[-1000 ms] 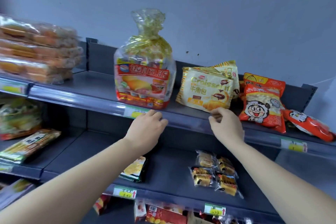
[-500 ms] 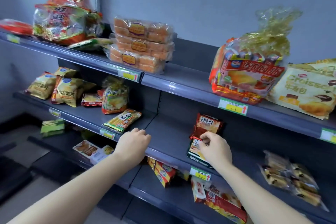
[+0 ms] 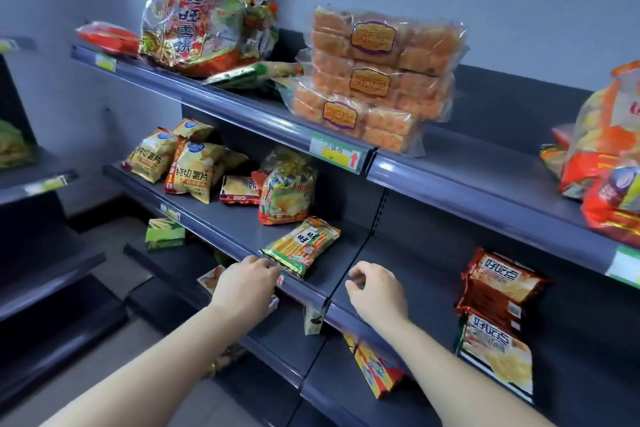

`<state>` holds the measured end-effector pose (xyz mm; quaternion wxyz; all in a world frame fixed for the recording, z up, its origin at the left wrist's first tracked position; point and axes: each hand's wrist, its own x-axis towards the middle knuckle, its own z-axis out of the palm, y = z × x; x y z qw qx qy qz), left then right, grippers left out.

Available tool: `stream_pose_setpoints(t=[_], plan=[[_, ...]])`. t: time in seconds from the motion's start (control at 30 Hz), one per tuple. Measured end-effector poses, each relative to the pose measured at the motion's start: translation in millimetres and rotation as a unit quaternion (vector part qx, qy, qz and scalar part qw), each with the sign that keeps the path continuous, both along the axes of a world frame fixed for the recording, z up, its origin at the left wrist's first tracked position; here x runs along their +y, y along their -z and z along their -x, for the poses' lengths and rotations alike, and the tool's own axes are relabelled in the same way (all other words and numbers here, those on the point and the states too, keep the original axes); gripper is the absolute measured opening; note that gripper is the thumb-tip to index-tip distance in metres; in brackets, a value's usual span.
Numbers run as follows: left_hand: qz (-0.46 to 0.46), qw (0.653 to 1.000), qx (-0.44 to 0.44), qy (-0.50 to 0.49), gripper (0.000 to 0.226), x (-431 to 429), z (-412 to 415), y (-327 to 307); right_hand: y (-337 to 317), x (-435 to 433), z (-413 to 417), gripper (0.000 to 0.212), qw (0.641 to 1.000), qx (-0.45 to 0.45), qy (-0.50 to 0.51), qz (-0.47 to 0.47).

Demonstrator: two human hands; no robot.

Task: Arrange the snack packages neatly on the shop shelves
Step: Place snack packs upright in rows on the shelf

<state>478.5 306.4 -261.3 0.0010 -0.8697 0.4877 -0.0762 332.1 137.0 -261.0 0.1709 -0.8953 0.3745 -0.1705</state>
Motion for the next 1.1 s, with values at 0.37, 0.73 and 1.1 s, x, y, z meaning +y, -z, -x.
stream_pose_setpoints(t=[0.37, 0.73, 1.1], plan=[[-0.049, 0.997, 0.063, -0.010, 0.027, -37, -114, 63, 63, -23, -118, 0.013, 0.991, 0.085, 0.039, -0.095], [-0.054, 0.991, 0.114, 0.054, 0.016, -84, -238, 70, 61, -47, -245, 0.017, 0.975, 0.033, 0.104, -0.193], [0.138, 0.945, 0.298, -0.010, 0.109, -184, -295, 77, 71, -98, -321, 0.071, 0.976, 0.022, 0.119, -0.181]])
